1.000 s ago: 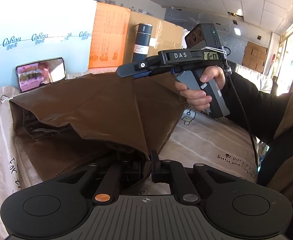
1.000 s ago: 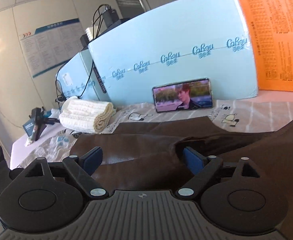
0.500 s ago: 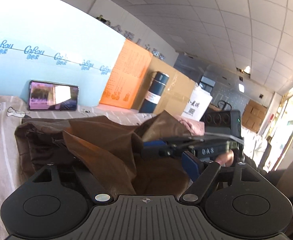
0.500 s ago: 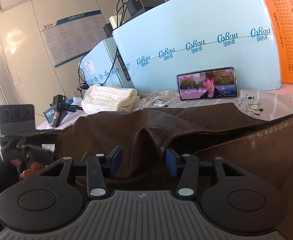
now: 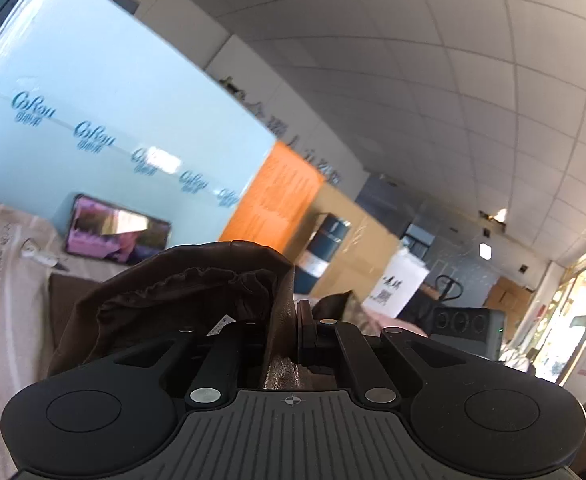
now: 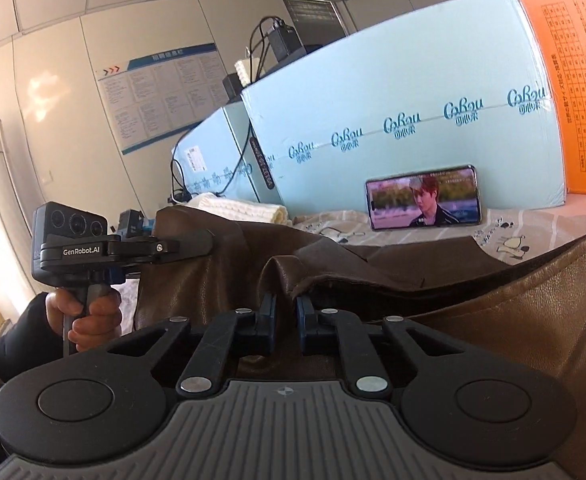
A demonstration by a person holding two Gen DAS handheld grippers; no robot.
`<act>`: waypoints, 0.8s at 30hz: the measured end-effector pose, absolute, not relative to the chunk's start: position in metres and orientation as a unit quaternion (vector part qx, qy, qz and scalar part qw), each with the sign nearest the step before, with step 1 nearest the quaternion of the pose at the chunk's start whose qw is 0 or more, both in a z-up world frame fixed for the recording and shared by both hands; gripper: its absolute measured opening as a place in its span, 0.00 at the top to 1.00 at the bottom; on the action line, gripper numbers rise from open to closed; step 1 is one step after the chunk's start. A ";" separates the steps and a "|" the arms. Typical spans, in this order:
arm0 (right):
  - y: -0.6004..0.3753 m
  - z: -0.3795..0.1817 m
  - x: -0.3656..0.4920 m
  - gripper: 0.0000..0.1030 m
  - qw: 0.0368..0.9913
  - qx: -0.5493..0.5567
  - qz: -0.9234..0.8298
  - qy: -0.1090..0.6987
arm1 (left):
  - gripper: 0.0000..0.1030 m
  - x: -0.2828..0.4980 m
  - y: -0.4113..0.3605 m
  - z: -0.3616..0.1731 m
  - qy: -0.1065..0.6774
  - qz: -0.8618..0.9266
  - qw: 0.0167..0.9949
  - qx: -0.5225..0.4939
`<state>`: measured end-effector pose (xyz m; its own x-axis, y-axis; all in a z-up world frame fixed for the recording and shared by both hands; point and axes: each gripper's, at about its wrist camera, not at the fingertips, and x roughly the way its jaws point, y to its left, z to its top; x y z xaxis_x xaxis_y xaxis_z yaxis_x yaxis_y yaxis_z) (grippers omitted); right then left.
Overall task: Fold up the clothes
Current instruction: 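Lower the jacket onto the cloth and open both grippers to spread it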
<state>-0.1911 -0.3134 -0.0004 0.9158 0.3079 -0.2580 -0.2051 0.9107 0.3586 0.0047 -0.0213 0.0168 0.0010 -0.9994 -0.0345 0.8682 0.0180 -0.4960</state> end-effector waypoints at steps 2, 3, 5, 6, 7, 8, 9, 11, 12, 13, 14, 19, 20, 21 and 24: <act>-0.311 0.010 -0.203 0.91 0.967 0.164 0.139 0.135 | 0.96 -0.005 -0.015 0.024 0.169 -0.712 0.659 -0.174; -0.310 0.014 -0.212 0.91 0.968 0.166 0.142 0.124 | 0.96 -0.011 -0.012 0.025 0.162 -0.728 0.642 -0.176; -0.308 0.019 -0.231 0.91 0.968 0.174 0.148 0.104 | 0.96 -0.021 -0.005 0.025 0.156 -0.758 0.608 -0.178; -0.307 0.021 -0.243 0.92 0.967 0.182 0.150 0.094 | 0.95 -0.026 -0.002 0.024 0.154 -0.770 0.594 -0.178; -0.306 0.022 -0.254 0.92 0.966 0.189 0.152 0.084 | 0.95 -0.031 0.001 0.023 0.151 -0.780 0.582 -0.175; -0.304 0.024 -0.266 0.92 0.966 0.193 0.152 0.077 | 0.95 -0.036 0.005 0.022 0.149 -0.789 0.571 -0.172; -0.302 0.025 -0.277 0.92 0.966 0.196 0.152 0.071 | 0.95 -0.041 0.008 0.022 0.150 -0.795 0.563 -0.168; -0.291 0.026 -0.298 0.92 0.968 0.189 0.148 0.072 | 0.93 -0.049 0.013 0.019 0.158 -0.807 0.548 -0.152; -0.285 0.026 -0.306 0.92 0.969 0.184 0.147 0.076 | 0.93 -0.054 0.015 0.018 0.162 -0.813 0.540 -0.143; -0.279 0.026 -0.313 0.92 0.969 0.179 0.146 0.083 | 0.93 -0.058 0.017 0.016 0.166 -0.817 0.536 -0.134; -0.273 0.025 -0.319 0.92 0.970 0.174 0.145 0.089 | 0.93 -0.062 0.019 0.014 0.170 -0.818 0.535 -0.125; -0.244 0.022 -0.350 0.92 0.970 0.162 0.141 0.115 | 0.89 -0.075 0.032 0.004 0.187 -0.820 0.530 -0.102; -0.239 0.022 -0.354 0.92 0.970 0.160 0.143 0.119 | 0.85 -0.077 0.035 0.003 0.188 -0.823 0.527 -0.098; -0.233 0.022 -0.358 0.92 0.969 0.156 0.146 0.123 | 0.82 -0.080 0.038 0.000 0.191 -0.825 0.525 -0.089; -0.218 0.022 -0.368 0.92 0.966 0.148 0.160 0.138 | 0.69 -0.091 0.044 -0.010 0.209 -0.822 0.527 -0.059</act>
<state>-0.3683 -0.2178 0.0224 0.9107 0.3496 -0.2201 -0.2675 0.9051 0.3306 -0.0908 0.0441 -0.0100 -0.4387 -0.8901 -0.1235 0.8412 -0.3584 -0.4049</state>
